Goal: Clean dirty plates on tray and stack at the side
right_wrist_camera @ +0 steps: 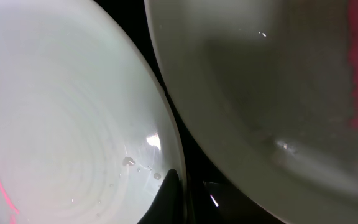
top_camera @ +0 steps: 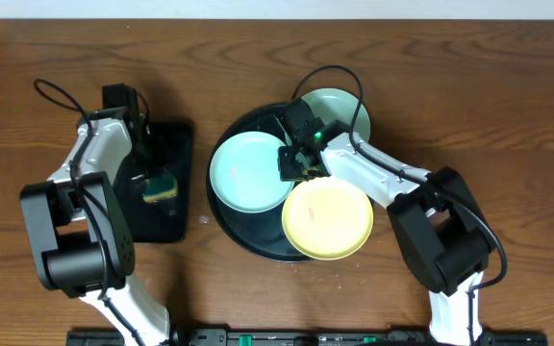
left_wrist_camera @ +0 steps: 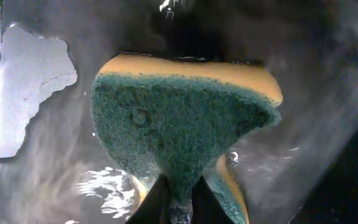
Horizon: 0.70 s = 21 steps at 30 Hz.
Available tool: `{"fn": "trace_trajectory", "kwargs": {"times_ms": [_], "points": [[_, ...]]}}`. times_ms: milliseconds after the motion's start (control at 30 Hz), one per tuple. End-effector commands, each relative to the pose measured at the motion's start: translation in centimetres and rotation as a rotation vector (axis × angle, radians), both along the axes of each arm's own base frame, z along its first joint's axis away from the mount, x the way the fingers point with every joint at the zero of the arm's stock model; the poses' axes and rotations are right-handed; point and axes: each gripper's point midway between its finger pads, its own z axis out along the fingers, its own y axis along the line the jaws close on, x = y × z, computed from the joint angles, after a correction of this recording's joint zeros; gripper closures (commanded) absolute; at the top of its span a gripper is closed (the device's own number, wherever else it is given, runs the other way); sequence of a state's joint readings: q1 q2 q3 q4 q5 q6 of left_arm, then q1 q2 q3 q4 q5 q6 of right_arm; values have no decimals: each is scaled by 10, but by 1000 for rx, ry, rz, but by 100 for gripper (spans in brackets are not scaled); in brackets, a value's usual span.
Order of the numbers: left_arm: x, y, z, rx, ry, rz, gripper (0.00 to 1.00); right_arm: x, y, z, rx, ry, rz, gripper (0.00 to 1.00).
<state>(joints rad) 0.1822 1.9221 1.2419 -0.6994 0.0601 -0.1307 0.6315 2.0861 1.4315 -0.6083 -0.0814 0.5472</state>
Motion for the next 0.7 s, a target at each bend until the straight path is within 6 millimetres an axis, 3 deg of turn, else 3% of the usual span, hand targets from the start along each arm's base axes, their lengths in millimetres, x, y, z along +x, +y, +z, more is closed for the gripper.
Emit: {"fn": "trace_trajectory", "kwargs": {"times_ms": [0,133,267,433,567,667], "points": [[-12,2,-10,12,42,5,93,-2,2,-9,-23,5,27,99],[2,4,19,22,-20,4,93,-1,2,-9,-23,4,27,99],[12,0,68,5,-125,-1,93,-2,3,-9,2,22,26,99],[12,-29,116,-105,-250,-21,93,-3,4,-8,27,39,34,99],[10,-59,119,-150,-242,-42,93,-3,4,-8,29,40,34,99],[8,-98,107,-174,-208,-92,93,-3,4,-8,29,41,34,99]]}}
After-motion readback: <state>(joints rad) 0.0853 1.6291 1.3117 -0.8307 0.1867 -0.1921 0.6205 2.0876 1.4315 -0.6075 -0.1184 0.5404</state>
